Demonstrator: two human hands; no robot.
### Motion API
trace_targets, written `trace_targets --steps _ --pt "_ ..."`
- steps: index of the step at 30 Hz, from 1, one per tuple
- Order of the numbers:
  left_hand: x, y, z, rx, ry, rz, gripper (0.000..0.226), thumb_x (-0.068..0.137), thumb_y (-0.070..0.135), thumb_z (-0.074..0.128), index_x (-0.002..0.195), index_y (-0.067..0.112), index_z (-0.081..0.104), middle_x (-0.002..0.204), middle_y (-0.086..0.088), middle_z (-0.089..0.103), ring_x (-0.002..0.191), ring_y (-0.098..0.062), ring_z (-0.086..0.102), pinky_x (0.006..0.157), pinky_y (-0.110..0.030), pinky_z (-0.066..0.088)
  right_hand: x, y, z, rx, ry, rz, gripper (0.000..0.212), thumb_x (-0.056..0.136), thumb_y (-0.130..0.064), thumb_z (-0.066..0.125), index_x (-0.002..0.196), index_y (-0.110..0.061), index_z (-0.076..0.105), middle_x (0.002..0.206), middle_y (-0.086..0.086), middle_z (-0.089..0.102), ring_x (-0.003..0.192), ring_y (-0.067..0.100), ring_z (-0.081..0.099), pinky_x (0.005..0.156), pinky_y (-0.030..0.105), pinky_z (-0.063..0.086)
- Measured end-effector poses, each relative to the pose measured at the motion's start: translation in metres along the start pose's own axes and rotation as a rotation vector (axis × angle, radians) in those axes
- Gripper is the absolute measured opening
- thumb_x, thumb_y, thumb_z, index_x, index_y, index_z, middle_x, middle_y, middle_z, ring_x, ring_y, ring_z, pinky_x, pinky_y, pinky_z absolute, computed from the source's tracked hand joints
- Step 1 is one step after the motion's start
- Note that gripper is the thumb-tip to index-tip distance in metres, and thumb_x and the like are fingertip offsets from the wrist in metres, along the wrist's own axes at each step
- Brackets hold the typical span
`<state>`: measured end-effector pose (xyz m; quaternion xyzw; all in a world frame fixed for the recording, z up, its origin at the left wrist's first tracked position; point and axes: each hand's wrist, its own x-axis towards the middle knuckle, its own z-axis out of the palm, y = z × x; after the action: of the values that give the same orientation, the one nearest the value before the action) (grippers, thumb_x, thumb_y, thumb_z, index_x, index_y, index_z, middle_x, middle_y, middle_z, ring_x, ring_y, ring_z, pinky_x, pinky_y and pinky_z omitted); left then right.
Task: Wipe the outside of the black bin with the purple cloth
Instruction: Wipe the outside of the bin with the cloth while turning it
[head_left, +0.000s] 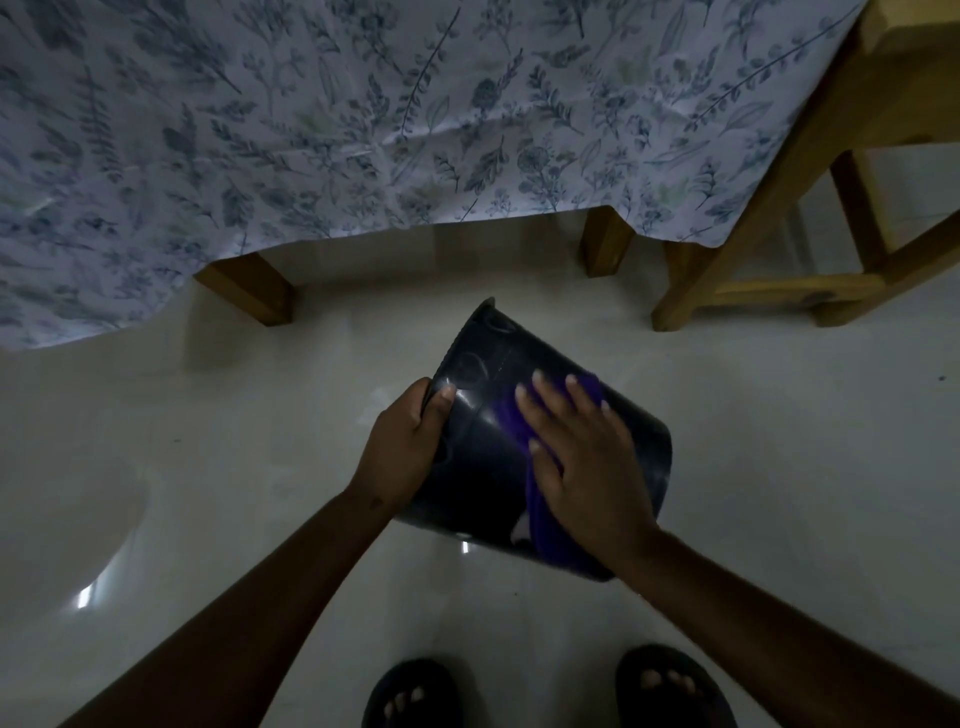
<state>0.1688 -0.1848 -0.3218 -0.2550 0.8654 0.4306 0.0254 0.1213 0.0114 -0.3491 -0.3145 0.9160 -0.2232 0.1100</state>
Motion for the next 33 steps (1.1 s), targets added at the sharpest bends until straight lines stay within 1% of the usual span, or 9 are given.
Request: trace_targets --steps 4,9,11,15,19,21,24,28,33 --pt "0.004 0.001 0.002 0.028 0.008 -0.028 0.031 0.101 0.038 0.035 0.093 0.016 0.055 0.075 0.006 0.058 0.069 -0.005 0.056 0.059 -0.016 0.040 0.028 0.002 -0.006 0.100 0.001 0.143 0.052 0.098 -0.030 0.035 0.148 -0.033 0.021 0.157 -0.010 0.020 0.146 0.017 0.015 0.116 0.050 0.022" --pt "0.010 0.001 0.005 0.051 0.038 -0.018 0.032 0.101 0.039 0.035 0.087 0.016 0.053 0.069 0.007 0.055 0.064 -0.006 0.054 0.056 -0.016 0.037 -0.043 -0.008 0.020 -0.205 -0.089 -0.215 0.070 0.084 -0.030 0.051 0.148 -0.035 0.021 0.157 -0.008 0.020 0.146 0.025 0.013 0.113 0.051 0.017" --pt "0.006 -0.001 0.005 0.023 0.048 0.000 0.035 0.100 0.039 0.035 0.090 0.012 0.056 0.073 0.002 0.058 0.066 -0.010 0.056 0.058 -0.018 0.040 -0.044 -0.005 0.020 -0.217 -0.091 -0.265 0.070 0.084 -0.033 0.051 0.148 -0.035 0.022 0.157 -0.008 0.021 0.147 0.023 0.012 0.114 0.049 0.013" --pt "-0.001 -0.001 0.005 -0.033 0.026 0.006 0.037 0.100 0.040 0.035 0.098 0.010 0.057 0.082 -0.006 0.064 0.072 -0.011 0.061 0.068 -0.028 0.051 0.009 -0.007 -0.001 -0.013 -0.009 -0.022 0.056 0.092 -0.034 0.032 0.147 -0.033 0.024 0.156 -0.009 0.025 0.145 0.017 0.016 0.116 0.045 0.017" --pt "-0.001 -0.002 0.005 0.005 0.030 -0.010 0.039 0.100 0.042 0.033 0.098 0.012 0.057 0.084 -0.004 0.065 0.077 -0.012 0.062 0.071 -0.030 0.051 0.048 0.003 -0.010 0.137 -0.007 0.132 0.054 0.096 -0.025 0.038 0.148 -0.032 0.025 0.155 -0.009 0.027 0.143 0.014 0.022 0.114 0.049 0.025" --pt "0.001 -0.003 0.006 0.015 0.024 -0.026 0.037 0.100 0.042 0.033 0.095 0.013 0.056 0.080 0.001 0.062 0.074 -0.012 0.060 0.066 -0.024 0.049 0.029 -0.003 -0.005 -0.005 -0.036 0.025 0.060 0.092 -0.024 0.045 0.148 -0.033 0.023 0.156 -0.008 0.024 0.145 0.018 0.017 0.115 0.052 0.023" --pt "0.004 -0.001 0.007 0.035 0.037 -0.020 0.034 0.101 0.040 0.032 0.092 0.016 0.054 0.074 0.011 0.055 0.067 -0.004 0.054 0.059 -0.017 0.041 -0.021 -0.013 0.011 -0.221 -0.121 -0.192 0.084 0.075 -0.032 0.069 0.147 -0.030 0.026 0.156 -0.003 0.027 0.145 0.028 0.018 0.113 0.054 0.019" --pt "0.007 0.007 0.007 -0.019 0.033 -0.005 0.036 0.100 0.039 0.034 0.096 0.012 0.057 0.077 0.005 0.058 0.070 -0.009 0.057 0.063 -0.021 0.045 -0.025 -0.005 0.011 -0.227 -0.064 -0.282 0.066 0.081 -0.036 0.043 0.146 -0.031 0.029 0.154 -0.004 0.032 0.144 0.026 0.018 0.113 0.048 0.016" --pt "0.012 0.027 0.005 -0.029 0.008 -0.079 0.037 0.101 0.040 0.033 0.097 0.012 0.055 0.079 0.004 0.058 0.070 -0.009 0.056 0.057 -0.019 0.039 0.035 0.004 -0.014 0.092 -0.055 0.028 0.052 0.098 -0.028 0.033 0.148 -0.034 0.022 0.157 -0.011 0.022 0.146 0.014 0.013 0.117 0.043 0.013"
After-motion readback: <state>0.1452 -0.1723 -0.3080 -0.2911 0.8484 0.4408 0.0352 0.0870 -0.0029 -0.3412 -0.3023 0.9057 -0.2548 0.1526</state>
